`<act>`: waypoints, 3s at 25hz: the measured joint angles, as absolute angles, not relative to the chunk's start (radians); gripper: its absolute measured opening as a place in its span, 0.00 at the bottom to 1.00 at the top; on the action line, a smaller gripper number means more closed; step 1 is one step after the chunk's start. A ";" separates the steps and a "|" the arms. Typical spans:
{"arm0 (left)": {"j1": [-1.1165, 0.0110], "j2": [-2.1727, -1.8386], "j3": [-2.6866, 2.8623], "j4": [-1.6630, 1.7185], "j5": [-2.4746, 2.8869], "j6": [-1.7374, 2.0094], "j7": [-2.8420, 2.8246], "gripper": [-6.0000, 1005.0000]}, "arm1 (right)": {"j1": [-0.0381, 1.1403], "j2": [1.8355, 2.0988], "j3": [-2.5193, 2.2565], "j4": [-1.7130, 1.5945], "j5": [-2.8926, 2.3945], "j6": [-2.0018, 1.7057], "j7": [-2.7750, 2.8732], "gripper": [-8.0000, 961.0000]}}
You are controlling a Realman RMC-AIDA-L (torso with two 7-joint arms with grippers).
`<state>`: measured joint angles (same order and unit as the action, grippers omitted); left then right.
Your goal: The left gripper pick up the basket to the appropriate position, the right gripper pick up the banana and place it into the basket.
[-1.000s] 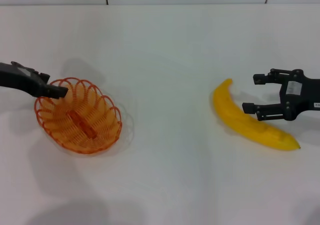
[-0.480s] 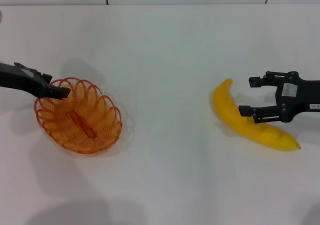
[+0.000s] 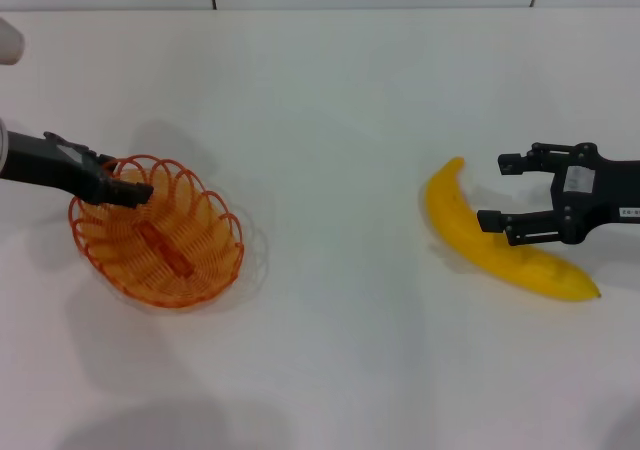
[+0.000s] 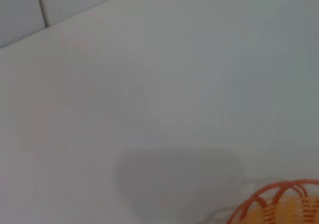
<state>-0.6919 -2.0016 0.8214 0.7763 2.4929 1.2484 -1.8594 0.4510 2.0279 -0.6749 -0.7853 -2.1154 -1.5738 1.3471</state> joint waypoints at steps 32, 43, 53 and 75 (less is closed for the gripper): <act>-0.689 -2.006 0.820 0.778 2.502 1.224 -1.835 0.26 | 0.453 2.026 -0.687 -0.785 -2.126 -1.574 1.368 0.93; -0.690 -2.008 0.812 0.785 2.488 1.228 -1.835 0.13 | 0.456 2.026 -0.687 -0.785 -2.134 -1.573 1.376 0.93; -0.681 -1.997 0.811 0.820 2.406 1.271 -1.840 0.11 | 0.456 2.026 -0.684 -0.785 -2.140 -1.572 1.379 0.93; -0.647 -2.007 0.805 0.834 2.254 1.236 -1.832 0.09 | 0.462 2.028 -0.688 -0.783 -2.140 -1.571 1.382 0.93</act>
<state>-0.6466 -2.0070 0.8051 0.8345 2.2536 1.2363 -1.8320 0.4617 2.0279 -0.6884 -0.7835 -2.1399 -1.5712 1.3821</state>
